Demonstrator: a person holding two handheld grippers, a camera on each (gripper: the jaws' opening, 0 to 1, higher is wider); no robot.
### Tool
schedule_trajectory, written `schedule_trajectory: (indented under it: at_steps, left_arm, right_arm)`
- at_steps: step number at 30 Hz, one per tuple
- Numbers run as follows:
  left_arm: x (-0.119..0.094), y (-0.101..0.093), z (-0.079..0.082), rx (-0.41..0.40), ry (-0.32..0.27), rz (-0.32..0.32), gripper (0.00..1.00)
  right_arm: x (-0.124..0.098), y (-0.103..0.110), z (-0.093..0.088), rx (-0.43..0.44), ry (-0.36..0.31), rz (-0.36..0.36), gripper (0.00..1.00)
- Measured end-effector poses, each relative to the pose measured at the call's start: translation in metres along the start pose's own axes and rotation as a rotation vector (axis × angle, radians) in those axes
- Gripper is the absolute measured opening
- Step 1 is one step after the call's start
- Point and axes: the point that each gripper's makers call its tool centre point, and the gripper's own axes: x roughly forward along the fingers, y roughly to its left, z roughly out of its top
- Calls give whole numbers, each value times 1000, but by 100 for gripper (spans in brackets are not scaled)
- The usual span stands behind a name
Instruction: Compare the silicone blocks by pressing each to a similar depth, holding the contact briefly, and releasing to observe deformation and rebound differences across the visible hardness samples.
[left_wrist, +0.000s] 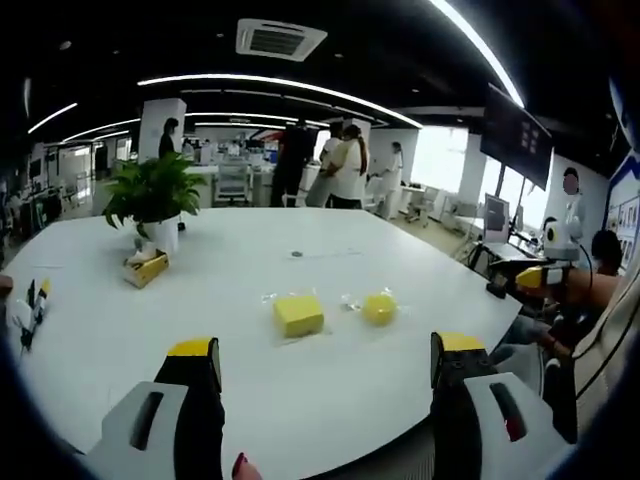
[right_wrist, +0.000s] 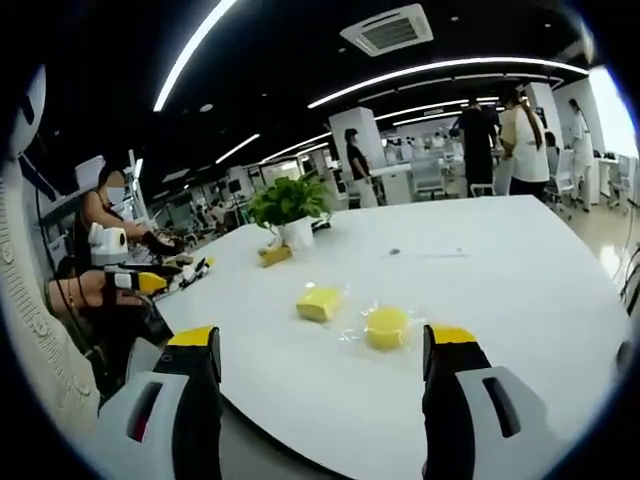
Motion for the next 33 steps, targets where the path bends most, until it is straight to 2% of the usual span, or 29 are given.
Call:
schedule_trajectory:
  at_steps: [12,17,33]
  left_arm:
    - [-6,2,-4,-7,-1,13,86]
    - [-6,2,-3,-19,-18,9,86]
    - [-2,5,-3,-45,-10,19,86]
  right_arm:
    - [-1,-2,0,5,-11,-6,78]
    - [0,0,-2,-1,-6,-6,78]
    - [3,-3,-5,2,-7,-13,77]
